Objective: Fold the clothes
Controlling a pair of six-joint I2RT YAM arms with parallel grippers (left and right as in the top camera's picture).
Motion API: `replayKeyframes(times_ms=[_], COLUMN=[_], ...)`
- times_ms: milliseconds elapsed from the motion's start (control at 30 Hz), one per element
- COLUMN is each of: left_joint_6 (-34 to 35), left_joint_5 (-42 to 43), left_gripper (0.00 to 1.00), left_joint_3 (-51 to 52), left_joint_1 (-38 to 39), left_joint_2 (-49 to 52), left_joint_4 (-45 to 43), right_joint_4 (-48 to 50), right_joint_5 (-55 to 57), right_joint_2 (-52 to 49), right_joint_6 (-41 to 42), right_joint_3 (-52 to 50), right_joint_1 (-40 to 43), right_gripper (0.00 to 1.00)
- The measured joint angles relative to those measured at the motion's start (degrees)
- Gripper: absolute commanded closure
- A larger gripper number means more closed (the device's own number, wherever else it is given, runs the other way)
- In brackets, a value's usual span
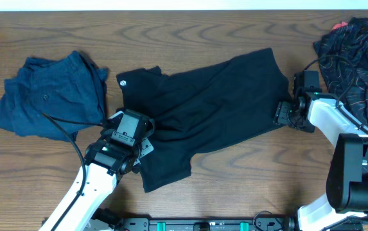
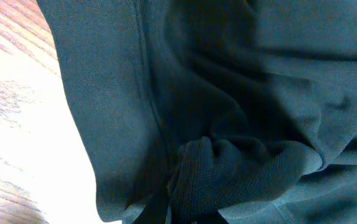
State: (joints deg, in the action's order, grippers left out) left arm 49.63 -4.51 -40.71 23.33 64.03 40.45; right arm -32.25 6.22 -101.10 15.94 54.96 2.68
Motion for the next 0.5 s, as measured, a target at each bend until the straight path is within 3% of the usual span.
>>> replayKeyframes(times_ms=[100, 267, 500], left_joint_6=[-0.02, -0.13, -0.15], left_joint_5=[0.00, 0.00, 0.00], left_gripper=[0.93, 0.93, 0.93], left_joint_3=[-0.02, 0.00, -0.02], left_joint_1=[0.00, 0.00, 0.00], left_joint_2=[0.00, 0.00, 0.00], left_joint_4=[0.02, 0.11, 0.31], right_joint_4=[1.09, 1.77, 1.20], right_joint_5=[-0.92, -1.90, -1.77], right_joint_2=[0.04, 0.04, 0.13], right_joint_6=[0.39, 0.87, 1.44], right_joint_3=[-0.35, -0.61, -0.61], right_joint_1=[-0.02, -0.02, -0.02], right_gripper=[0.55, 0.99, 0.99])
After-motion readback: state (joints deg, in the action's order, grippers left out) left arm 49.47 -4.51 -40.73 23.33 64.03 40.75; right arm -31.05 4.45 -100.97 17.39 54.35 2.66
